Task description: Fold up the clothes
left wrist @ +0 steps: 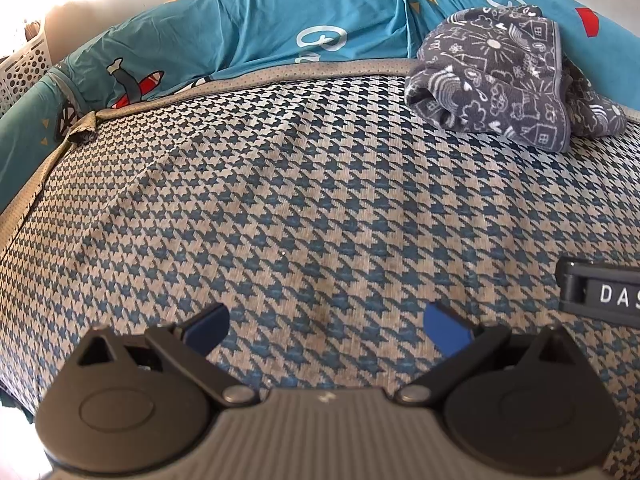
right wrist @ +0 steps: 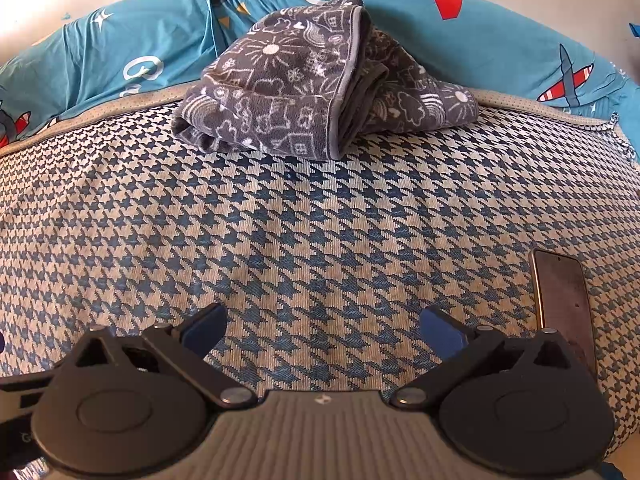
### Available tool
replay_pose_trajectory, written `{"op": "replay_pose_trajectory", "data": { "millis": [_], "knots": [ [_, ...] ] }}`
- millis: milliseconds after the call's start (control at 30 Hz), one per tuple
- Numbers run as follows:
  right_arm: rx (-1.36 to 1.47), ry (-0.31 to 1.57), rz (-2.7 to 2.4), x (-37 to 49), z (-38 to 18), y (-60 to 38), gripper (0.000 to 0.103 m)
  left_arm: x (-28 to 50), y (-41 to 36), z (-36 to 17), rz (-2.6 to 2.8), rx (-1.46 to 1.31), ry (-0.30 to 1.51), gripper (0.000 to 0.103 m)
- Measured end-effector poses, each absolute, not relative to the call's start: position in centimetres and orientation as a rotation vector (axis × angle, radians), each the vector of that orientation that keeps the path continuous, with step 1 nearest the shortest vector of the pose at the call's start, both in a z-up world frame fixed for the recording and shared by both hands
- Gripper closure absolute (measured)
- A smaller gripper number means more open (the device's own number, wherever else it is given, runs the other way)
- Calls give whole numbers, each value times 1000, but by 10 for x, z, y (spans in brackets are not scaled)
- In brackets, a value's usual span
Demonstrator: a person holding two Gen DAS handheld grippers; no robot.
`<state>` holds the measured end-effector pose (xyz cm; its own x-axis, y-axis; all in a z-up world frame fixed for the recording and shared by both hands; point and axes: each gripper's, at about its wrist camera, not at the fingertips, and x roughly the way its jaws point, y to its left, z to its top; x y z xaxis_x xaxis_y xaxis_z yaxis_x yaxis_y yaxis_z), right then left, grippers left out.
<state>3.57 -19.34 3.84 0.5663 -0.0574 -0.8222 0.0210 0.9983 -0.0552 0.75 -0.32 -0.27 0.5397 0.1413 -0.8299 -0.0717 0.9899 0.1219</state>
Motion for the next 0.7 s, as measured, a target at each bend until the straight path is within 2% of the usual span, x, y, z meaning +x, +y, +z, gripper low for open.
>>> {"op": "replay_pose_trajectory", "data": {
  "millis": [700],
  "knots": [
    [-43,979,-58,37,36,-194,0,7,-1,-4,131,68,1000,0]
  ]
}}
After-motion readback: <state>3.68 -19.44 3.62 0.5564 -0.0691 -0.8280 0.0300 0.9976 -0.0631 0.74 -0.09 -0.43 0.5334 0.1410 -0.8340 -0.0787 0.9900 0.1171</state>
